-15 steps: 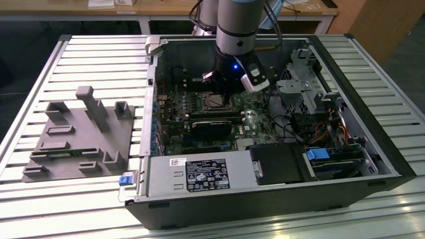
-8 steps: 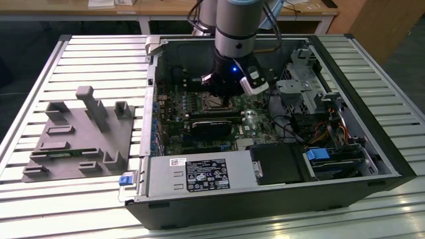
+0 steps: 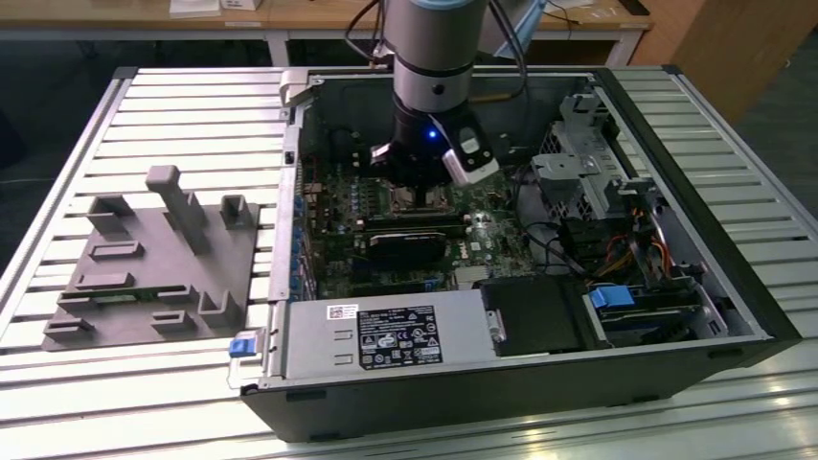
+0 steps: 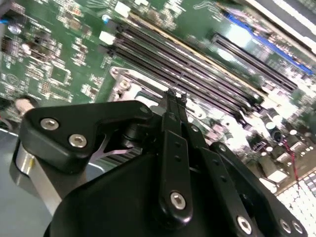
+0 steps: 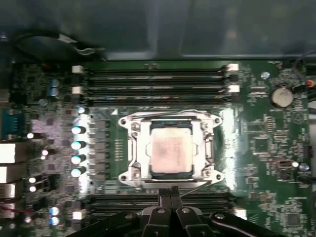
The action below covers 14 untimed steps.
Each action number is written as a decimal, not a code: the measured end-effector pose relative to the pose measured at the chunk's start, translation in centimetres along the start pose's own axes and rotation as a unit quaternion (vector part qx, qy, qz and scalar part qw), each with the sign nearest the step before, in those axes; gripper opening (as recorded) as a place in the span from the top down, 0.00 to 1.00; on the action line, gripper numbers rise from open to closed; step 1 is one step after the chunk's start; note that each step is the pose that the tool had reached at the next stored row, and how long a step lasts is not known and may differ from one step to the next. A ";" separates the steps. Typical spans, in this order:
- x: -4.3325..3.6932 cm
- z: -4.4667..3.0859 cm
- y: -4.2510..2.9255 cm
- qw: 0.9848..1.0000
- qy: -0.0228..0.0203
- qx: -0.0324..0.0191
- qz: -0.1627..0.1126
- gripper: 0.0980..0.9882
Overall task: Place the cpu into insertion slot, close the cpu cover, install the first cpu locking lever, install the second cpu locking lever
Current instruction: 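Install the second cpu locking lever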
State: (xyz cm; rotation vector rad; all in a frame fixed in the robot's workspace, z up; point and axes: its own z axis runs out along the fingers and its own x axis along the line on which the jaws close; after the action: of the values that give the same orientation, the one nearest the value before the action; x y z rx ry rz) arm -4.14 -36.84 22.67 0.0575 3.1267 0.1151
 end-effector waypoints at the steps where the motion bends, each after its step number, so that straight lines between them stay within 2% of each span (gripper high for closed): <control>1: 0.18 -0.01 -0.02 1.000 0.000 0.000 0.000 0.98; 7: 0.59 -0.04 -0.54 1.000 0.000 0.000 0.000 0.98; 11: 1.40 -0.07 -0.70 1.000 0.000 -0.001 0.000 0.98; 14: 1.69 0.04 -0.71 1.000 0.000 -0.002 0.000 0.98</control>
State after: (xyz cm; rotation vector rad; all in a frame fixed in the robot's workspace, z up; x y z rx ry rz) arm -5.86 -37.49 22.56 0.0577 3.1264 0.1206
